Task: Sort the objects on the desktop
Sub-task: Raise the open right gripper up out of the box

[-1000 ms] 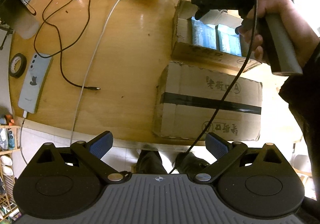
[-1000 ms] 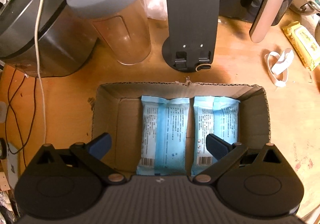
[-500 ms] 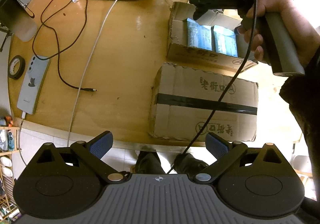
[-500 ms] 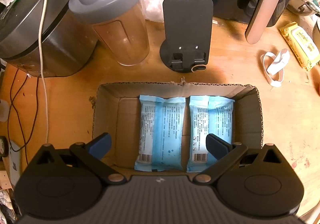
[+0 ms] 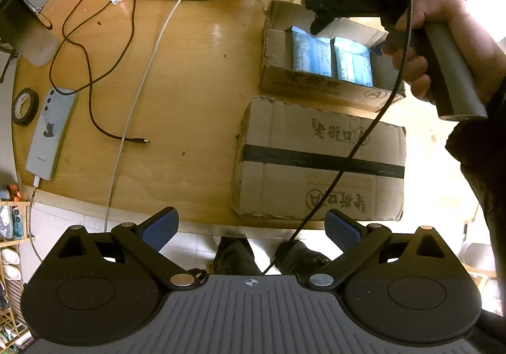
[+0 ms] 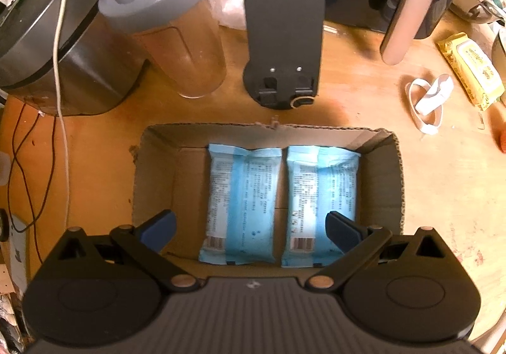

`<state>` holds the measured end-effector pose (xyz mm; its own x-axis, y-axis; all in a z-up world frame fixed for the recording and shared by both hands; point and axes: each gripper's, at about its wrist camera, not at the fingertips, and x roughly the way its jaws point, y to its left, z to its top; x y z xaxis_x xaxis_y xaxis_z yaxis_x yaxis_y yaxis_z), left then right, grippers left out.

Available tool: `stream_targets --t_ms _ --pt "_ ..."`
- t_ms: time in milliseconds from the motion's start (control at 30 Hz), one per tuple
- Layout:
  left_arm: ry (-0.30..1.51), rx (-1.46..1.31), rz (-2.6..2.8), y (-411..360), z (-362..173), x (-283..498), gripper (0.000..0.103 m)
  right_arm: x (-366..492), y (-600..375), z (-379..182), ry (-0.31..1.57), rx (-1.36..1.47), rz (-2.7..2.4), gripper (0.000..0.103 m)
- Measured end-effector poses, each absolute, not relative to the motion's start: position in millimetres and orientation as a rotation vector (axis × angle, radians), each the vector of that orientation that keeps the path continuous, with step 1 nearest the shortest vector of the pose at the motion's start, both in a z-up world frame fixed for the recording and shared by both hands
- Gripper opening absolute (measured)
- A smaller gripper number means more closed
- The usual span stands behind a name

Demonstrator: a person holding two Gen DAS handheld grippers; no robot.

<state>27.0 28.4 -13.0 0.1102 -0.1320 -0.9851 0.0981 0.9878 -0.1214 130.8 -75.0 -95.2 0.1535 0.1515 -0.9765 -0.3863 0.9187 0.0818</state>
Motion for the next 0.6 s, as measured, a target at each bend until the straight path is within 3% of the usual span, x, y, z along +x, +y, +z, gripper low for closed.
stream_targets --t_ms 600 --pt "1.452 -0.01 -0.186 12 -15 28 0.101 153 -124 -95 1.373 -0.196 0.32 0.103"
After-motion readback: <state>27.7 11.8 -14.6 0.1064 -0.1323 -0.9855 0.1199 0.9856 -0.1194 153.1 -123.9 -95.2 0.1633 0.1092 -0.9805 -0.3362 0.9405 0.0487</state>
